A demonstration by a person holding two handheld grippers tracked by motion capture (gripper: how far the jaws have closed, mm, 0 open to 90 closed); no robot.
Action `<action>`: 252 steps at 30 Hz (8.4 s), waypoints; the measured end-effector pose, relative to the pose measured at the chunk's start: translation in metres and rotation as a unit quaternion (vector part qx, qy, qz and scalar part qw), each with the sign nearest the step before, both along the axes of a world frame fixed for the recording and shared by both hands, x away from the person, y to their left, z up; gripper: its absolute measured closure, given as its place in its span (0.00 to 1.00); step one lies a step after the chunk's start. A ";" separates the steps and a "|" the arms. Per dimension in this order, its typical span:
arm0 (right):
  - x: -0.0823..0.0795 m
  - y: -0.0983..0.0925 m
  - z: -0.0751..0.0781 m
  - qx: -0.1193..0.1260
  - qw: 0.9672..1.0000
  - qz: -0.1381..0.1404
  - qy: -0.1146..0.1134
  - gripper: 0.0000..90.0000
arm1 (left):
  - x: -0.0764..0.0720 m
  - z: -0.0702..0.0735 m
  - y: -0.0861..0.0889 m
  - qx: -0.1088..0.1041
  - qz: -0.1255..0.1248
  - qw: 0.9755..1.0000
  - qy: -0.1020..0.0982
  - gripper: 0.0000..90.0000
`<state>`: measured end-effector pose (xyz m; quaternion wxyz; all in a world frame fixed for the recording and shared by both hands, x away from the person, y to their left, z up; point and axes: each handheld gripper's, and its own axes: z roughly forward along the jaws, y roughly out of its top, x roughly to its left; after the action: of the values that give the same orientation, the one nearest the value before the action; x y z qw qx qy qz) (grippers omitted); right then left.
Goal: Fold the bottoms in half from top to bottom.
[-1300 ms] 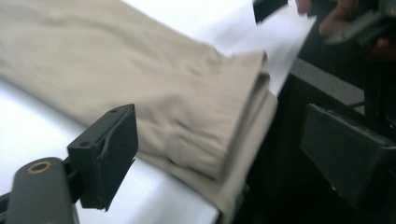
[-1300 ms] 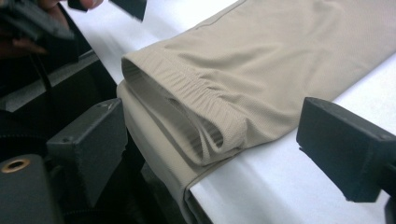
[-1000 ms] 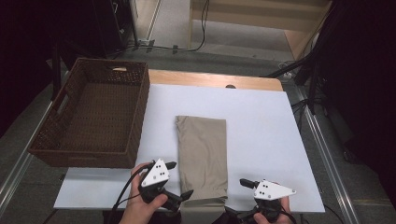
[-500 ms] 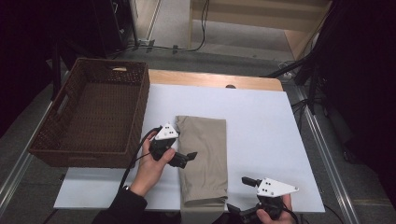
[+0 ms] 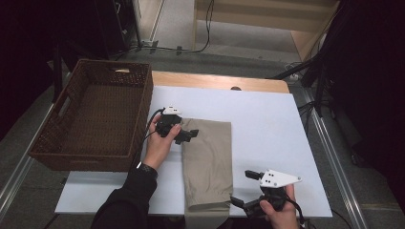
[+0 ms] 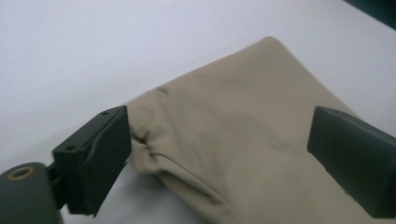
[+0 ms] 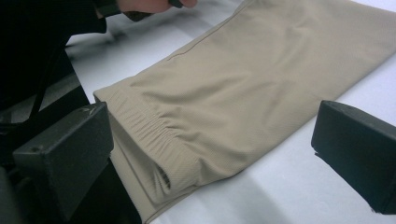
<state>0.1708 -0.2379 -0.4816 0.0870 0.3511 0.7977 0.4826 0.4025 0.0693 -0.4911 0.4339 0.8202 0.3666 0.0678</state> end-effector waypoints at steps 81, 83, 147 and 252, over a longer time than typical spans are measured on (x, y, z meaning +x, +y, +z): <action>0.237 0.009 -0.032 -0.095 0.985 -0.105 0.094 0.76 | 0.019 -0.017 0.006 0.021 0.071 0.996 0.044 0.75; 0.235 0.009 -0.033 -0.091 0.986 -0.099 0.098 0.82 | 0.019 -0.017 0.005 0.019 0.069 0.996 0.049 0.79; 0.227 0.017 0.048 -0.044 0.992 -0.119 -0.003 0.10 | 0.015 0.060 -0.005 -0.067 0.007 0.998 -0.014 0.21; 0.068 0.040 -0.040 -0.107 0.992 -0.059 -0.012 0.90 | -0.147 -0.019 0.006 0.047 -0.019 0.998 -0.031 0.96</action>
<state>0.2388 -0.1978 -0.5216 0.1613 0.3804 0.8216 0.3927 0.2554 0.0757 -0.5104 0.4074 0.8439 0.3338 0.1024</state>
